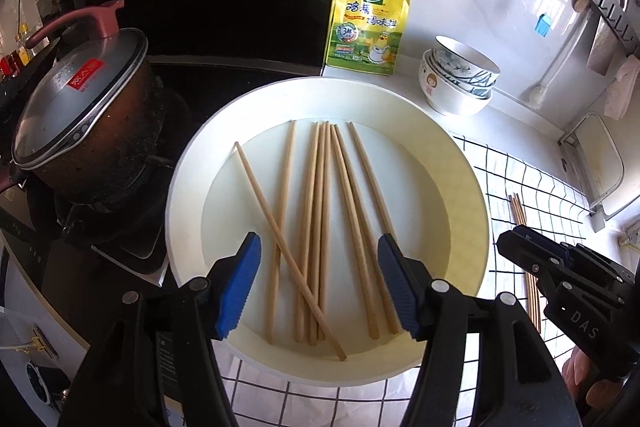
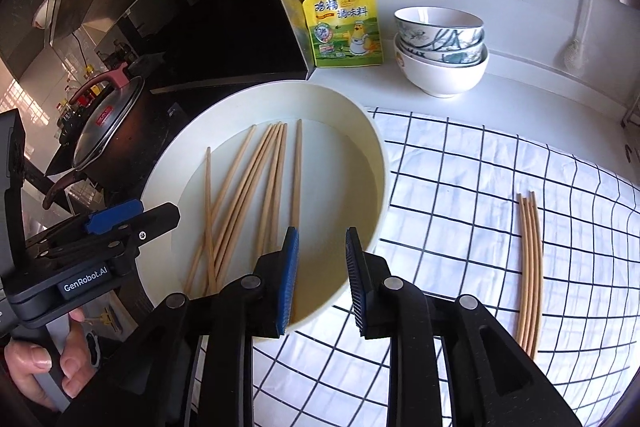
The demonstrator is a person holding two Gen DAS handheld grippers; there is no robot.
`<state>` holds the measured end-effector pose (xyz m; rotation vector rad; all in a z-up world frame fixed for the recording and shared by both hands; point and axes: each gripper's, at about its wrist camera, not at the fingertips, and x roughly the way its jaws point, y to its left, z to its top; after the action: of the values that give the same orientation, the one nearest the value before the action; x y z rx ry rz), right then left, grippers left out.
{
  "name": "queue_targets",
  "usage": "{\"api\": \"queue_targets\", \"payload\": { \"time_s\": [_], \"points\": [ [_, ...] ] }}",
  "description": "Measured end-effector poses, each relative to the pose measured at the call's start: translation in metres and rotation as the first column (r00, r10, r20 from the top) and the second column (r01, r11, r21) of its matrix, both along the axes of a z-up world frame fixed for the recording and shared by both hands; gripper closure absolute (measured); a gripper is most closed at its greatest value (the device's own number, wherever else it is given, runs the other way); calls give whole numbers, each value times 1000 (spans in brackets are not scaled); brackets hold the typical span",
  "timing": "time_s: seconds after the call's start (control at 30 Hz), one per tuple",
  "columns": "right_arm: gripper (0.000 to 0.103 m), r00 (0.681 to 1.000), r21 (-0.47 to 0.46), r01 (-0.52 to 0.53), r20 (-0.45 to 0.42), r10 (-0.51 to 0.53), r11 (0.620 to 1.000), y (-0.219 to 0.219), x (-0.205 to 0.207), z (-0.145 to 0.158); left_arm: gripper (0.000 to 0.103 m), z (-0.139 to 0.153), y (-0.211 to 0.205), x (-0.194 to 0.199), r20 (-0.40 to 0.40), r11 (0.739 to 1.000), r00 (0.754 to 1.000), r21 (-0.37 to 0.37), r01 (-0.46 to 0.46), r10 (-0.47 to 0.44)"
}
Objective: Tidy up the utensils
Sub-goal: 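Move both open tools back over the chopstick bundle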
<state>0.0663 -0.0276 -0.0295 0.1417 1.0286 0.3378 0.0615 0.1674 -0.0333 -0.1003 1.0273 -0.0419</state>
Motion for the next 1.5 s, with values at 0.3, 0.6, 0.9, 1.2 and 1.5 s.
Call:
{"api": "queue_targets", "payload": {
  "time_s": [0.3,0.6,0.9,1.2,1.5],
  "points": [
    [72,998,3,63,19,-63,998,-39,-13,2,40,3,-34,-6,5,999,999,-5,49,-49],
    [59,989,-41,146,15,-146,988,-99,-31,-4,32,3,-85,-8,13,993,994,-45,107,-106],
    [55,974,-98,224,-18,-227,970,-158,-48,-23,29,-7,-145,-7,-9,978,981,-72,194,-195],
    [51,963,-162,244,-76,-258,956,-191,-58,-62,26,-19,-186,-17,-31,966,968,-79,244,-247],
    [51,971,-206,194,-97,-218,959,-193,-54,-93,24,-38,-200,-22,-74,965,963,-67,255,-260]
  ]
}}
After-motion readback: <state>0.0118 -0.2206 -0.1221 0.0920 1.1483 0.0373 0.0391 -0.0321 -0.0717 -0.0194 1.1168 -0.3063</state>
